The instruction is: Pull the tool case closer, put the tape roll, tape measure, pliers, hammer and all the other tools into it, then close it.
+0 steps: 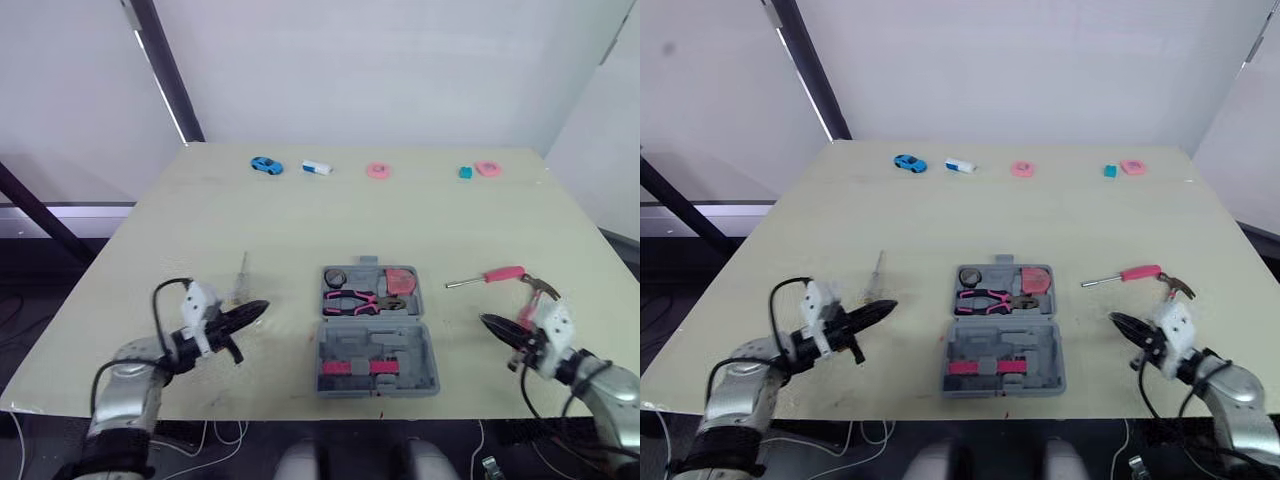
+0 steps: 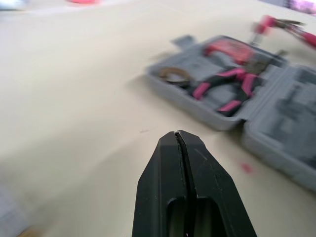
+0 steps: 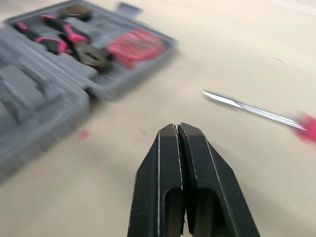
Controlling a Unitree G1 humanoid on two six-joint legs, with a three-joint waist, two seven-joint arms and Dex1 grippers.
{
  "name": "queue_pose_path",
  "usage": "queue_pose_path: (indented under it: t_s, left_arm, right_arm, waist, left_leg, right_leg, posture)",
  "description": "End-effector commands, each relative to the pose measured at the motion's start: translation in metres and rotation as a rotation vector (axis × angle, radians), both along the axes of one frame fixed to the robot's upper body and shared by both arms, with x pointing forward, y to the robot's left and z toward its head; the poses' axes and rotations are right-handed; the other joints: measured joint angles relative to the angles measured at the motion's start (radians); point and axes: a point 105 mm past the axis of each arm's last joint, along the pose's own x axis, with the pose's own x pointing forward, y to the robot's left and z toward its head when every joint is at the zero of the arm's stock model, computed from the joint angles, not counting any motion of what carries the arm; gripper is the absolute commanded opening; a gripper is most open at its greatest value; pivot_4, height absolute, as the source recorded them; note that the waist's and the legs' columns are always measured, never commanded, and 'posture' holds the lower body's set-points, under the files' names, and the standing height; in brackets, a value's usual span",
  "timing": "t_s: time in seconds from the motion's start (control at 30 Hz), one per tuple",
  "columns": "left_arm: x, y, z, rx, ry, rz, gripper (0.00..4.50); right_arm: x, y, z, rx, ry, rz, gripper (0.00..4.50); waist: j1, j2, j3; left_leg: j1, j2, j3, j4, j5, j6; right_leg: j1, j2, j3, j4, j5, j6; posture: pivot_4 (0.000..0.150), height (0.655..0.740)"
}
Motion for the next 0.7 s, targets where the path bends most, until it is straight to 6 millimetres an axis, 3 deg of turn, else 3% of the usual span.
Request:
queue_pose_path:
  t_s: [0.03,0.1,0.13,0.17,0.23,0.33,0.4,0.7]
  left_arm:
    - [-0.009,0.037,0.015,-0.017,-0.068,0.217,0.53]
    - [-0.021,0.051,0.014,-0.061,-0.065,0.311,1.43]
    - [-0.029,0.058,0.011,-0.062,-0.053,0.346,1.63]
    - [-0.036,0.063,0.007,-0.056,-0.041,0.373,1.85]
    - [-0.047,0.071,0.003,-0.051,-0.023,0.423,2.76]
    - [-0.058,0.086,-0.002,-0.043,-0.017,0.504,4.30]
    - [-0.064,0.093,-0.007,-0.030,-0.014,0.557,4.50]
    - [-0.064,0.086,-0.013,-0.041,-0.013,0.573,4.50]
  right_arm:
    - [-0.020,-0.031,0.023,0.010,-0.084,-0.112,0.00]
    - [-0.037,-0.049,0.020,0.023,-0.070,-0.188,0.50]
    - [-0.047,-0.059,0.019,0.032,-0.065,-0.235,0.56]
    - [-0.055,-0.067,0.017,0.041,-0.062,-0.274,0.97]
    - [-0.067,-0.082,0.015,0.059,-0.058,-0.342,1.79]
    - [-0.082,-0.101,0.011,0.099,-0.049,-0.439,3.38]
    - [-0.087,-0.113,0.010,0.115,-0.056,-0.497,4.42]
    - [-0.089,-0.121,0.006,0.106,-0.055,-0.506,4.47]
  waist:
    - [0.000,0.000,0.000]
    - [-0.001,0.000,0.000]
    - [-0.001,0.000,0.000]
    - [0.000,0.000,0.000]
    - [0.000,0.000,0.000]
    - [0.000,-0.001,0.001]
    - [0.000,0.000,0.001]
    - [0.000,0.001,0.000]
  left_leg:
    - [0.000,0.000,0.000,-0.001,0.000,0.000]
    - [0.000,0.001,0.000,-0.002,0.000,0.000]
    - [0.001,0.001,0.001,-0.001,0.000,0.000]
    - [0.001,0.001,0.001,-0.001,0.000,0.000]
    - [0.002,0.001,0.002,-0.001,0.000,0.000]
    - [0.001,0.001,0.002,-0.003,0.000,0.000]
    - [0.002,0.001,0.002,-0.002,0.000,0.000]
    - [0.001,0.001,0.003,-0.004,0.000,0.000]
  right_leg:
    - [0.000,0.000,0.000,-0.001,0.000,0.000]
    - [0.000,0.000,0.000,-0.001,0.000,0.000]
    - [0.000,0.000,0.000,-0.001,-0.001,-0.002]
    - [0.000,0.000,0.000,-0.001,-0.001,-0.002]
    - [0.001,-0.002,0.001,-0.001,-0.001,-0.002]
    - [0.000,-0.002,0.001,-0.003,-0.001,-0.002]
    - [-0.001,-0.003,0.001,-0.002,-0.001,-0.002]
    - [-0.002,-0.004,0.001,-0.003,-0.001,-0.003]
  posture:
    - [0.150,0.7400]
    - [0.150,0.7400]
    - [0.150,0.7400]
    - [0.150,0.7400]
    - [0.150,0.7400]
    - [0.150,0.7400]
    - [0.150,0.7400]
    - [0.150,0.7400]
